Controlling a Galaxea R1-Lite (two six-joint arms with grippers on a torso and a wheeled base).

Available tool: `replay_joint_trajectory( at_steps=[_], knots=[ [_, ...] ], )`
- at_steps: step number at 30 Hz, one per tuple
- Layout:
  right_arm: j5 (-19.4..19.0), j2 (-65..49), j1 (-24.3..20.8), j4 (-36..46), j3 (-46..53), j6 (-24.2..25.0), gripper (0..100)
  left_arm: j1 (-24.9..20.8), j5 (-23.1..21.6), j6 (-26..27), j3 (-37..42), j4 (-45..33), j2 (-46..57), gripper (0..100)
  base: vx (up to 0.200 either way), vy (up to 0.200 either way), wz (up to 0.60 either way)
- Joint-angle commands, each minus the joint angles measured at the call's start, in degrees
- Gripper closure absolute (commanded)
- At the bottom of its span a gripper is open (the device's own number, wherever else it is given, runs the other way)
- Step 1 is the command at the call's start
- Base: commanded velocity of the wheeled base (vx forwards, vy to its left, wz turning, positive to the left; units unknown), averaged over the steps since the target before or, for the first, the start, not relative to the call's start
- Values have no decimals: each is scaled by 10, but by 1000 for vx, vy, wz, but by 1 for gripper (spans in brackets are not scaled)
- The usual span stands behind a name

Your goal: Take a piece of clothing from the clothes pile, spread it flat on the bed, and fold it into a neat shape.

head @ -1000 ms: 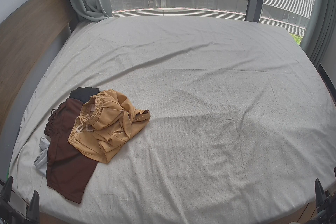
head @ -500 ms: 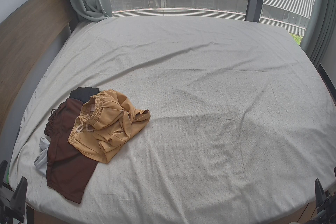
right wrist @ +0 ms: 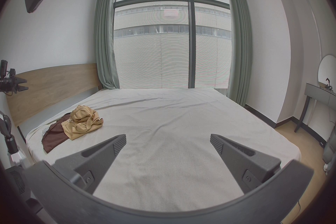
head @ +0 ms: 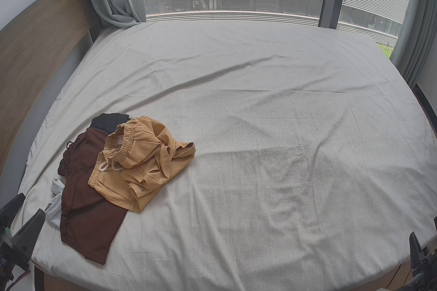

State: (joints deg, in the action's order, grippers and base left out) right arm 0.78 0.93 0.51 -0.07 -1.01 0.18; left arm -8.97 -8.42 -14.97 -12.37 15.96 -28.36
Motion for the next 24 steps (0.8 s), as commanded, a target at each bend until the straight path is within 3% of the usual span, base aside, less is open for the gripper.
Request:
replay_joint_trajectory(
  at_steps=[1, 8, 12, 24],
  knots=[
    [0, -8, 0, 0, 8, 0, 0, -3, -3, -6, -15, 31, -80, 0, 0, 0, 0],
    [0, -8, 0, 0, 8, 0, 0, -2, -22, -7, -27, 53, -144, 0, 0, 0, 0],
    [0, -8, 0, 0, 8, 0, 0, 11, -65, -7, -44, 55, -181, 0, 0, 0, 0],
    [0, -8, 0, 0, 8, 0, 0, 128, -189, 15, -79, 71, -299, 0, 0, 0, 0]
  ],
)
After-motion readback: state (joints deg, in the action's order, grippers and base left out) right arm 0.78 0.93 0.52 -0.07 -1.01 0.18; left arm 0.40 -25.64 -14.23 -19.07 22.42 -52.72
